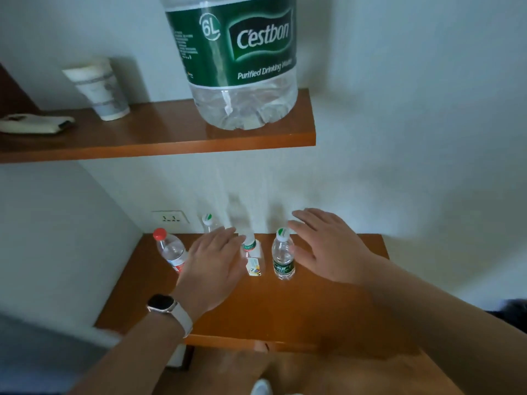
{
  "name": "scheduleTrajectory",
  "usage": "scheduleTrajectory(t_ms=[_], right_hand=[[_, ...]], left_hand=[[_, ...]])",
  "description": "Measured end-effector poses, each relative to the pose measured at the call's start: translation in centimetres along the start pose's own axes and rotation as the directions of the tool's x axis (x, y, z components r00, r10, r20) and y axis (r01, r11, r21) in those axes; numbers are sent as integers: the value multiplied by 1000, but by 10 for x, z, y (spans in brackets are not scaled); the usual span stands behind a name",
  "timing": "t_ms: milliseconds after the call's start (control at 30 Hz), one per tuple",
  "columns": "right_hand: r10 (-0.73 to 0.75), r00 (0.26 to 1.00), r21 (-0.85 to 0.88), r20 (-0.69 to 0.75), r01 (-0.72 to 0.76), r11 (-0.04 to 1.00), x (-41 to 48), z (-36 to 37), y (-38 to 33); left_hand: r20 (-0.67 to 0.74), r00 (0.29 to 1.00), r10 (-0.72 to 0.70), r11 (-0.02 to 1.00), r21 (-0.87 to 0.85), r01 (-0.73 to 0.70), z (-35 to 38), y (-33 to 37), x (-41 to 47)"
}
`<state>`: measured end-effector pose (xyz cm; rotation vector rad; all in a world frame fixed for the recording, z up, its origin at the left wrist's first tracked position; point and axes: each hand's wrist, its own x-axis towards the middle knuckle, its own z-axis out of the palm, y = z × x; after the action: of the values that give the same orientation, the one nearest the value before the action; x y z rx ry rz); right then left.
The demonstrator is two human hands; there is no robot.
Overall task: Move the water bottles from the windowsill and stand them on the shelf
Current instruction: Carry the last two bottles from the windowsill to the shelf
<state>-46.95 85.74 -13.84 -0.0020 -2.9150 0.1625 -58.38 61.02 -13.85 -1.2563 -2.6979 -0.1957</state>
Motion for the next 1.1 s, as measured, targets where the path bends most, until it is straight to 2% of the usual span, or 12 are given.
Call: scheduleTrajectory(t_ms=[100,300,567,667,833,1100], right_hand=[[-88,996,53,-12,88,995,-8,-5,-5],[-232,973,144,-7,231,962,-13,-4,-33],[-408,912,183,-39,407,895,-7,-10,-97],[-475,875,179,-93,484,857,-9,-17,-125],[-571,815,160,-101,579,799,-13,-24,-183],[-719,677,182,-155,735,653,-58,-29,-340]], left_hand=[[-8,999,-47,998,46,47,-14,16,-21],[70,966,-248,964,117,239,-33,31,-73],[35,905,-425,894,172,413,-63,20,-144],[-20,893,-450,873,199,445,-74,19,-173],[-127,870,-476,853,173,492,-97,9,-240],[-252,779,-574,754,209,623,-130,-15,-411]])
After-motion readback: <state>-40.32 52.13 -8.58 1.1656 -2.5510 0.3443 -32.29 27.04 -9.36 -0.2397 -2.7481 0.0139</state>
